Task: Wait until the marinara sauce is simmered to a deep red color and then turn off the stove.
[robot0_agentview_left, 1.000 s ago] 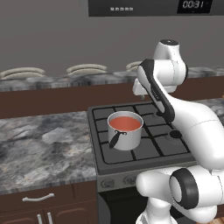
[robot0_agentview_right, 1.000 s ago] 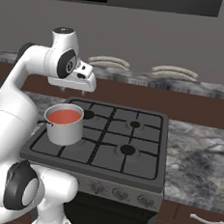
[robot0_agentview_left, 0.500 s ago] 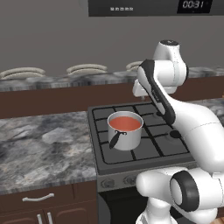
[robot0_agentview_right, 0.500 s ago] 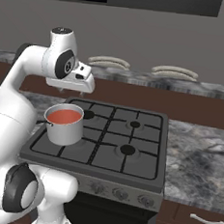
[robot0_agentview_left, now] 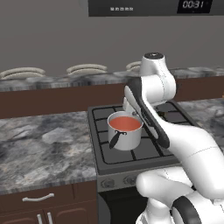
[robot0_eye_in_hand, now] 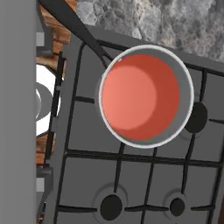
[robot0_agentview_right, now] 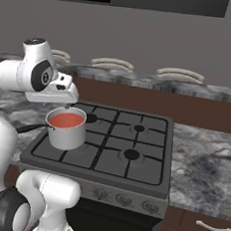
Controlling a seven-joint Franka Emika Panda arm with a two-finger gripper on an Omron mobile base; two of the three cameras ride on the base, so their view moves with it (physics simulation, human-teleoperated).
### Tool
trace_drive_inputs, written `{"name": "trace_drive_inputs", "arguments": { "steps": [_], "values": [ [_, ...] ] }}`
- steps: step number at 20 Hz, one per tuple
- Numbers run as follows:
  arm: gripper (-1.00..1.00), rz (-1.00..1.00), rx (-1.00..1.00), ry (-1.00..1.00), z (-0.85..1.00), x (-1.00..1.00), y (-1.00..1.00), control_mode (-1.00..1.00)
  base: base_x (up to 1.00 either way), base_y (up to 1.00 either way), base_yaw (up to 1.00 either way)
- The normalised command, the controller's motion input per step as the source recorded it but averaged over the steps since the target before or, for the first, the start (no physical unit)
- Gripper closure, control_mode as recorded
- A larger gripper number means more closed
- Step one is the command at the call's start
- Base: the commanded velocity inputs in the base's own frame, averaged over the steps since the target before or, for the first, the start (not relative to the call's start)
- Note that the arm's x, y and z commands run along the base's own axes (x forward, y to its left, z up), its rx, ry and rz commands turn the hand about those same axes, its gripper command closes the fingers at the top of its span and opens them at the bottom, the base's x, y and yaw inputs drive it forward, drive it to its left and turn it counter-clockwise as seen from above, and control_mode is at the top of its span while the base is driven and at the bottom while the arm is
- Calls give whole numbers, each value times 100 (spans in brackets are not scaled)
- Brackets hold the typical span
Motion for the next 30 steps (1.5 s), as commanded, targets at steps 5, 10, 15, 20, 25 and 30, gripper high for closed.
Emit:
{"name": "trace_drive_inputs", "arguments": {
  "steps": [5, 10, 15, 20, 25, 30],
  "values": [
    [-100, 16, -17, 0, -38, -32, 54, -100, 0, 0, 0],
    [-100, 20, -21, 0, -44, -25, 49, -100, 0, 0, 0],
    [-100, 20, -30, 0, -48, -28, 31, -100, 0, 0, 0],
    [-100, 19, -21, 0, -57, -34, 30, -100, 0, 0, 0],
    [-100, 20, -20, 0, -58, -33, 34, -100, 0, 0, 0],
    [-100, 18, -8, 0, -51, -23, 36, -100, 0, 0, 0]
  ]
}}
